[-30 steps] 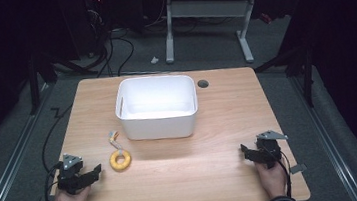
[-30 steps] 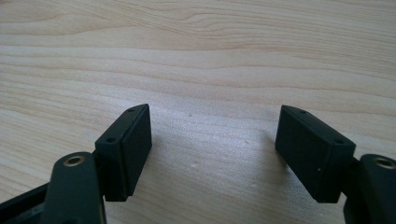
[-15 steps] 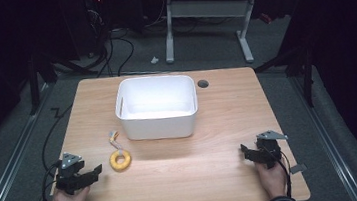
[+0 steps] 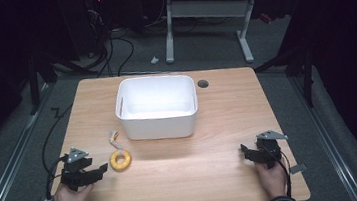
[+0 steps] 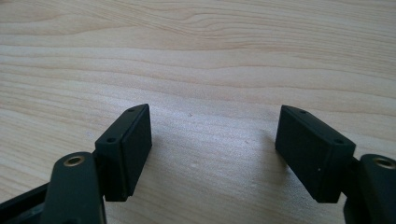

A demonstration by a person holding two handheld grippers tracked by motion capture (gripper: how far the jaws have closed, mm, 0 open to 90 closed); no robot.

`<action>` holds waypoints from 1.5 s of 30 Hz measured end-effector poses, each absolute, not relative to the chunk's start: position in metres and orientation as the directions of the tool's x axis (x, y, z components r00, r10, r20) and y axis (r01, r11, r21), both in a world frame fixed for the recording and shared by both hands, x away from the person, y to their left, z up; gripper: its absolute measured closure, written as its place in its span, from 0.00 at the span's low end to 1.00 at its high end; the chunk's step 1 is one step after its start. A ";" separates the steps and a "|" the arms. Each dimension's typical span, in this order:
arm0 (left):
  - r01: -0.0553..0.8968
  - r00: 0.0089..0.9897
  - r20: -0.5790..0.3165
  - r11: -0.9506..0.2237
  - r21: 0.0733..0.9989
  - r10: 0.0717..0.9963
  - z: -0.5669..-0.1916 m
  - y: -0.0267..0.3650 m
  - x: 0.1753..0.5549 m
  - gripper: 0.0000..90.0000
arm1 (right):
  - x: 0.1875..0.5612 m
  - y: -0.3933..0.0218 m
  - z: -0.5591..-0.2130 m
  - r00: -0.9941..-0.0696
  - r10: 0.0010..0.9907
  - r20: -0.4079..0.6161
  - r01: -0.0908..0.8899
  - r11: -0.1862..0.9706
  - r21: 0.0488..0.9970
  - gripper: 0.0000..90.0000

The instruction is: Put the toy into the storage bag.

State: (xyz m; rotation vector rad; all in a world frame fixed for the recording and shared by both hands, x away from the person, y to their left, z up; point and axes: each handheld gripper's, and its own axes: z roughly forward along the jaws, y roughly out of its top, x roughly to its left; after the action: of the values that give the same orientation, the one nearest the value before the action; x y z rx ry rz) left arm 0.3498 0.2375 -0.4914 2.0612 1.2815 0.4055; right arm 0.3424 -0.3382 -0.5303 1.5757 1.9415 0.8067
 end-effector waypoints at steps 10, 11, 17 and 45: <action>0.678 0.523 -0.061 -0.372 0.634 0.850 -0.480 0.221 0.365 0.44 | 0.342 -0.338 -0.530 -0.198 0.980 -0.018 0.677 0.150 0.720 0.30; 0.675 0.527 -0.048 -0.384 0.630 0.848 -0.479 0.219 0.367 0.44 | 0.342 -0.338 -0.530 -0.198 0.980 -0.019 0.678 0.151 0.719 0.30; 0.686 0.538 -0.041 -0.408 0.603 0.842 -0.478 0.210 0.377 0.46 | 0.342 -0.338 -0.530 -0.198 0.980 -0.019 0.678 0.151 0.719 0.30; 0.742 0.518 0.004 -0.452 0.495 0.855 -0.498 0.186 0.399 0.55 | 0.342 -0.338 -0.531 -0.202 0.979 -0.021 0.674 0.155 0.722 0.30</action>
State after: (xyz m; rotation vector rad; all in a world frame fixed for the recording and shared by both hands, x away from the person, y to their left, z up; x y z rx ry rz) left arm 0.3988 0.1856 -0.4985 2.3282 1.3093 0.3519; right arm 0.3423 -0.3381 -0.5306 1.5680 1.9427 0.8107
